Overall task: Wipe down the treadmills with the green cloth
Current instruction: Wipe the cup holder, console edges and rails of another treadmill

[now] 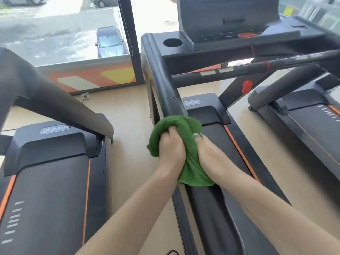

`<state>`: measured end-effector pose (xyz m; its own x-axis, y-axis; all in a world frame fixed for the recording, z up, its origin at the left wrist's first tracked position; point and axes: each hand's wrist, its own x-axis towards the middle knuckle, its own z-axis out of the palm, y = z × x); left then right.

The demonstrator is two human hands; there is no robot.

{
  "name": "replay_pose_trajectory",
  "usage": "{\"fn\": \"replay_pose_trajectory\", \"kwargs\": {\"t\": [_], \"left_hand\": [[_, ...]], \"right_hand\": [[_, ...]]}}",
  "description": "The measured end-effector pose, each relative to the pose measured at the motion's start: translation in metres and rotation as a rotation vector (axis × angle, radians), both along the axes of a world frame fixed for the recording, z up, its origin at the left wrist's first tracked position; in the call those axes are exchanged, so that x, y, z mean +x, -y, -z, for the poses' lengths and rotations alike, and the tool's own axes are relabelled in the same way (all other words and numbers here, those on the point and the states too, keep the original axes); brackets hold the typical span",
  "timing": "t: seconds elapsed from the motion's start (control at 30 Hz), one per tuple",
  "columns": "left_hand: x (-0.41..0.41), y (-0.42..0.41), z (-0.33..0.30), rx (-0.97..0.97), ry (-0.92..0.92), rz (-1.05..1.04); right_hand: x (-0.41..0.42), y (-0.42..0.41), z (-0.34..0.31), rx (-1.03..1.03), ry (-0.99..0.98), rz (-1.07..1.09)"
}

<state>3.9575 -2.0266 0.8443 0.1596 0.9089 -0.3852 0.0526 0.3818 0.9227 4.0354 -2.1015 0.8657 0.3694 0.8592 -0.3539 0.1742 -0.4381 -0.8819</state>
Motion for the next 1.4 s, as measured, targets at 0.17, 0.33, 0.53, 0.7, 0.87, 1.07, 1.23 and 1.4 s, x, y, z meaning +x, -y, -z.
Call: {"fn": "replay_pose_trajectory", "kwargs": {"t": [0.17,0.33,0.53,0.7,0.87,1.07,1.23,1.4], "left_hand": [[0.013,-0.062,-0.018,0.042,-0.047,0.018],[0.027,-0.09,-0.026,0.088,-0.21,-0.012],[0.024,-0.036,-0.024,0.235,-0.489,0.067],[0.024,0.016,-0.024,0.253,-0.649,0.004],[0.055,-0.037,-0.037,0.229,-0.9,-0.015],[0.077,-0.106,-0.04,0.18,-0.94,-0.072],[0.073,-0.06,-0.028,0.231,-1.238,0.047],[0.08,-0.105,-0.032,0.181,-1.217,0.031]], "right_hand": [[0.026,-0.078,0.011,-0.126,-0.226,0.105],[0.04,-0.112,0.043,-0.073,-0.457,0.115],[0.024,-0.07,0.06,-0.124,-0.484,0.075],[0.036,-0.039,0.03,-0.164,-0.738,-0.017],[0.055,-0.111,-0.001,-0.156,-0.753,0.064],[0.071,-0.181,0.028,-0.18,-0.725,-0.039],[0.061,-0.111,0.014,-0.257,-0.835,0.05],[0.076,-0.154,0.003,-0.394,-0.868,0.074]]}}
